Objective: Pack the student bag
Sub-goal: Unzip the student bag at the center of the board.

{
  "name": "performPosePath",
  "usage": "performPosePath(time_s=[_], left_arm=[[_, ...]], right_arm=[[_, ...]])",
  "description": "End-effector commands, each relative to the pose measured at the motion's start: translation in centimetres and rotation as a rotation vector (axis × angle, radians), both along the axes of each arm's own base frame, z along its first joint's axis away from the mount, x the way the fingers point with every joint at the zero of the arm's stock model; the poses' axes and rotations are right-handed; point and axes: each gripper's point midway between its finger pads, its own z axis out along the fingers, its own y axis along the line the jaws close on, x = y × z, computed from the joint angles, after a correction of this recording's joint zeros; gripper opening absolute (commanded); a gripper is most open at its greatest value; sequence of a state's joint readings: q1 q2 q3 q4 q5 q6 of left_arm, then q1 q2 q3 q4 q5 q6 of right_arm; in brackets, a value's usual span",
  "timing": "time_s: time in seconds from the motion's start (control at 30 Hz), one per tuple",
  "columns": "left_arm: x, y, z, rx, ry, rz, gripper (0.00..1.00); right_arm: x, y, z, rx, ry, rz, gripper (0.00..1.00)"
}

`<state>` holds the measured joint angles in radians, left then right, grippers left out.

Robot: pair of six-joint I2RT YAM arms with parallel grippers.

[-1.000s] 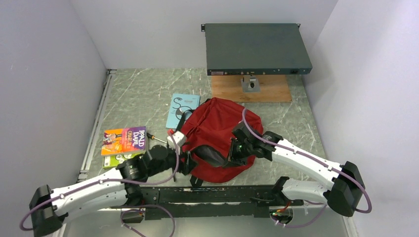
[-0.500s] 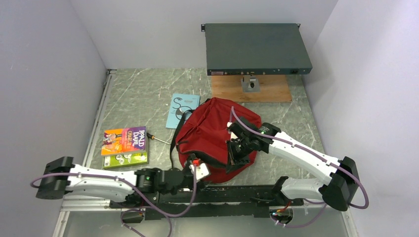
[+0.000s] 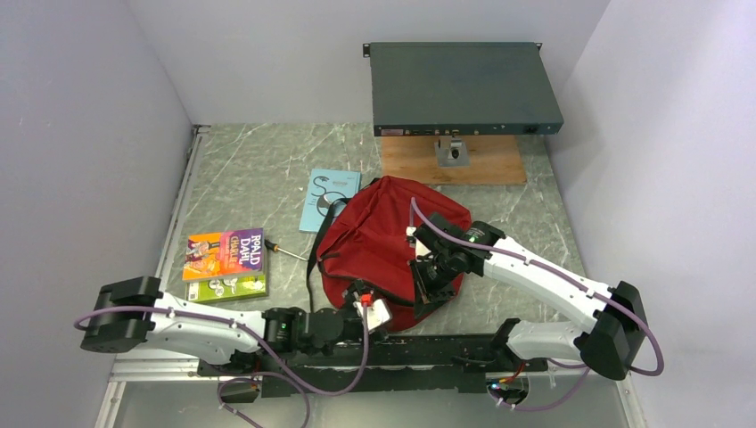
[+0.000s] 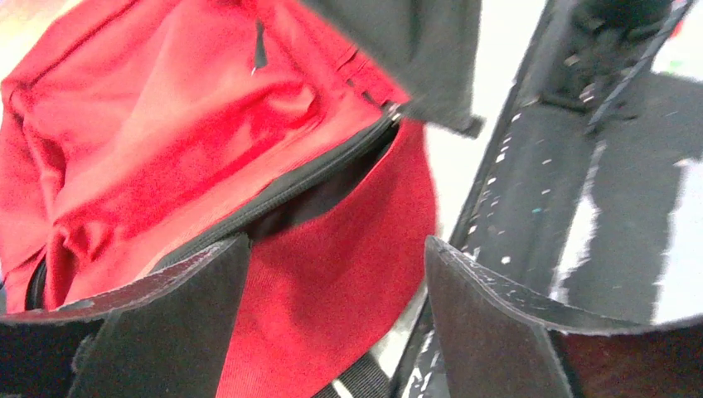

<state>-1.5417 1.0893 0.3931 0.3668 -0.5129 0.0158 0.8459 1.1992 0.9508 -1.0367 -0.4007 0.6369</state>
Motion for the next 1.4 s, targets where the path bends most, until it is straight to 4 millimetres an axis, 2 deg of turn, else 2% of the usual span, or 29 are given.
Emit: performPosePath(time_s=[0.0, 0.2, 0.37, 0.5, 0.6, 0.67, 0.77, 0.87, 0.93, 1.0, 1.07, 1.2, 1.37], left_arm=[[-2.5, -2.1, 5.0, -0.199, -0.009, -0.124, 0.84], [-1.6, -2.4, 4.7, -0.124, -0.145, -0.125, 0.89], [-1.6, -3.5, 3.2, -0.047, -0.173, -0.164, 0.86], [-0.4, -3.6, 1.9, -0.023, -0.158, -0.128, 0.82], [0.6, -3.7, 1.7, 0.006, -0.175, -0.082, 0.72], [1.0, -3.8, 1.7, 0.014, -0.181, -0.063, 0.58], [1.5, -3.5, 1.6, 0.023, -0.185, -0.031, 0.31], [1.7, -2.6, 1.0, 0.051, -0.177, -0.018, 0.08], [1.6, -1.8, 0.6, 0.061, -0.164, -0.013, 0.0], [1.5, -1.0, 0.3, 0.06, -0.146, -0.008, 0.0], [1.2, -0.2, 0.1, 0.048, -0.124, -0.012, 0.0], [0.3, 0.3, -0.2, 0.016, -0.075, -0.045, 0.0], [-0.9, -1.2, 0.0, -0.012, -0.033, -0.112, 0.0]], right_arm=[[-0.2, 1.0, 1.1, 0.074, -0.002, 0.035, 0.0], [-0.1, 1.7, 1.7, 0.118, -0.005, 0.013, 0.0], [0.1, 1.9, 2.2, 0.133, -0.015, 0.001, 0.0], [0.2, 2.2, 2.6, 0.154, -0.025, -0.006, 0.0], [0.3, 1.9, 2.1, 0.134, -0.025, -0.012, 0.0], [0.3, 1.5, 1.7, 0.105, -0.025, -0.016, 0.0], [0.4, 0.9, 1.3, 0.066, -0.032, -0.015, 0.0], [0.7, -0.8, 0.3, -0.033, -0.054, -0.046, 0.0], [1.0, -3.0, -1.2, -0.159, -0.061, -0.094, 0.0], [1.1, -5.8, -2.9, -0.286, -0.034, -0.171, 0.0], [1.5, -7.6, -4.5, -0.323, -0.015, -0.268, 0.0], [2.5, -9.2, -6.7, -0.283, 0.021, -0.465, 0.0], [5.7, -11.1, -6.8, -0.379, -0.08, -0.589, 0.0]])
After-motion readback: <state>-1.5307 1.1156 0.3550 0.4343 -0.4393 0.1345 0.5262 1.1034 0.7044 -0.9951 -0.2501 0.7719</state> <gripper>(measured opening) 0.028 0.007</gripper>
